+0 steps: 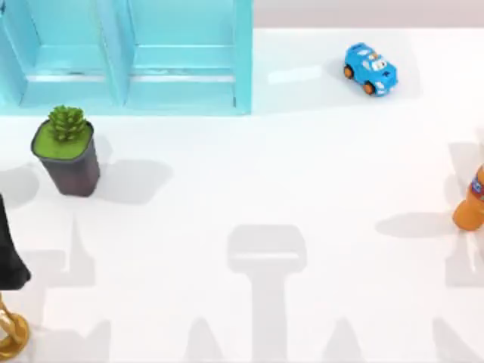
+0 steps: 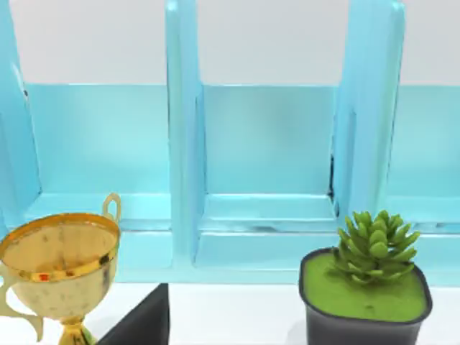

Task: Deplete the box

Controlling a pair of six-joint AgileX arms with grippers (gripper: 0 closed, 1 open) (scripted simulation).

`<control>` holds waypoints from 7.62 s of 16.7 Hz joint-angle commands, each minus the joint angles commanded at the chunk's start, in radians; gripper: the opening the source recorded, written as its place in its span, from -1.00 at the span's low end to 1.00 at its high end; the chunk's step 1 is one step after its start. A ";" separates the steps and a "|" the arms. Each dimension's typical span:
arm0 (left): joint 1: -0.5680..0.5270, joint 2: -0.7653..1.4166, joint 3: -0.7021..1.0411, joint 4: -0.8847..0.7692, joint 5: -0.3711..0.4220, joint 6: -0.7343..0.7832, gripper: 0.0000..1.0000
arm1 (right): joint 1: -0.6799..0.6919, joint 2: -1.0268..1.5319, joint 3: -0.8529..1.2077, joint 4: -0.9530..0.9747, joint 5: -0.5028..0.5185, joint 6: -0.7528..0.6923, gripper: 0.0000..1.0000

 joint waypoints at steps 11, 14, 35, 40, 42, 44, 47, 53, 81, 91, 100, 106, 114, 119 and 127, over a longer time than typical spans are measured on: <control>0.000 0.000 0.000 0.000 0.000 0.000 1.00 | -0.182 0.470 0.407 -0.389 0.002 -0.177 1.00; 0.000 0.000 0.000 0.000 0.000 0.000 1.00 | -0.264 0.764 0.625 -0.589 0.003 -0.254 1.00; 0.000 0.000 0.000 0.000 0.000 0.000 1.00 | -0.539 1.658 1.286 -1.202 0.004 -0.514 1.00; 0.000 0.000 0.000 0.000 0.000 0.000 1.00 | -0.539 1.713 1.142 -0.993 0.004 -0.513 1.00; 0.000 0.000 0.000 0.000 0.000 0.000 1.00 | -0.539 1.738 1.082 -0.903 0.004 -0.513 1.00; 0.000 0.000 0.000 0.000 0.000 0.000 1.00 | -0.539 1.754 1.041 -0.853 0.004 -0.513 1.00; 0.000 0.000 0.000 0.000 0.000 0.000 1.00 | -0.539 1.758 1.032 -0.842 0.004 -0.513 1.00; 0.000 0.000 0.000 0.000 0.000 0.000 1.00 | -0.539 1.758 1.032 -0.842 0.004 -0.513 0.40; 0.000 0.000 0.000 0.000 0.000 0.000 1.00 | -0.546 1.680 1.342 -1.248 0.004 -0.519 -1.00; 0.000 0.000 0.000 0.000 0.000 0.000 1.00 | -0.530 1.650 1.440 -1.363 0.006 -0.505 -1.00; 0.000 0.000 0.000 0.000 0.000 0.000 1.00 | 0.007 1.729 1.548 -1.418 0.044 0.021 -1.00; 0.000 0.000 0.000 0.000 0.000 0.000 1.00 | 0.403 1.971 1.685 -1.319 0.032 0.421 -1.00; 0.000 0.000 0.000 0.000 0.000 0.000 1.00 | 0.499 2.156 1.765 -1.178 0.005 0.532 -1.00; 0.000 0.000 0.000 0.000 0.000 0.000 1.00 | 0.494 2.160 1.747 -1.162 0.004 0.534 -1.00; 0.000 0.000 0.000 0.000 0.000 0.000 1.00 | 0.500 2.199 1.650 -1.022 0.005 0.534 -1.00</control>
